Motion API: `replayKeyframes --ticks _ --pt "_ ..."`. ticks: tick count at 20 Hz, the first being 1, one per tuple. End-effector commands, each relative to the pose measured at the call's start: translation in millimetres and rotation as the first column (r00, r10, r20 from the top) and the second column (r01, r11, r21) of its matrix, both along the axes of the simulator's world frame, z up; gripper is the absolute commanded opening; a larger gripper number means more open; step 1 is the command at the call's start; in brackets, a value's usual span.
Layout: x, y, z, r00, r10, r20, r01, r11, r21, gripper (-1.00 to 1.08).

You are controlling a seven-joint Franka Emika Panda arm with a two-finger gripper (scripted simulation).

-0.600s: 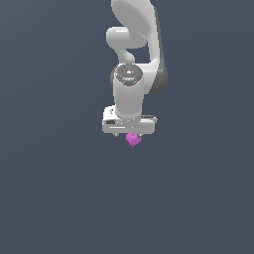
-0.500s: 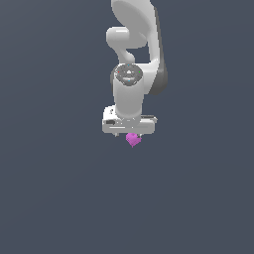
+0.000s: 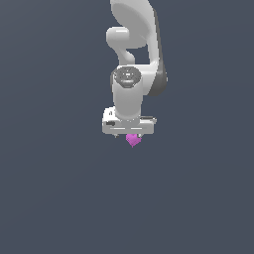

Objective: Pick up the object and move it to a goal position.

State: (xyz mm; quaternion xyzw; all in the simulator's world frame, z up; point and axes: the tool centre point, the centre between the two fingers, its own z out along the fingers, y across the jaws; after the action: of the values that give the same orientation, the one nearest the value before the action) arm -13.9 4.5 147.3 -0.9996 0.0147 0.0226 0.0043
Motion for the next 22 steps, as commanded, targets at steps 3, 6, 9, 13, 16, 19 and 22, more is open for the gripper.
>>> replayKeyframes --ticks 3,6,9,13,16,19,22 --pt "-0.2 0.1 -0.4 1.000 0.003 0.000 -0.003 1.000 0.001 1.00" --pt "-1.6 0.8 -2.1 1.000 0.019 0.002 -0.019 1.000 0.001 1.00" --pt "-4.3 2.1 -5.2 0.999 0.049 0.004 -0.050 0.999 0.001 1.00" --pt "-9.8 4.9 -11.3 0.994 0.110 0.009 -0.110 0.994 0.000 1.00" --pt "-15.6 7.7 -17.3 0.985 0.172 0.013 -0.172 0.985 0.000 1.00" --pt "-23.0 11.3 -24.5 0.969 0.247 0.019 -0.247 0.969 -0.001 1.00" --pt "-32.0 15.7 -32.7 0.942 0.334 0.025 -0.334 0.943 -0.002 1.00"
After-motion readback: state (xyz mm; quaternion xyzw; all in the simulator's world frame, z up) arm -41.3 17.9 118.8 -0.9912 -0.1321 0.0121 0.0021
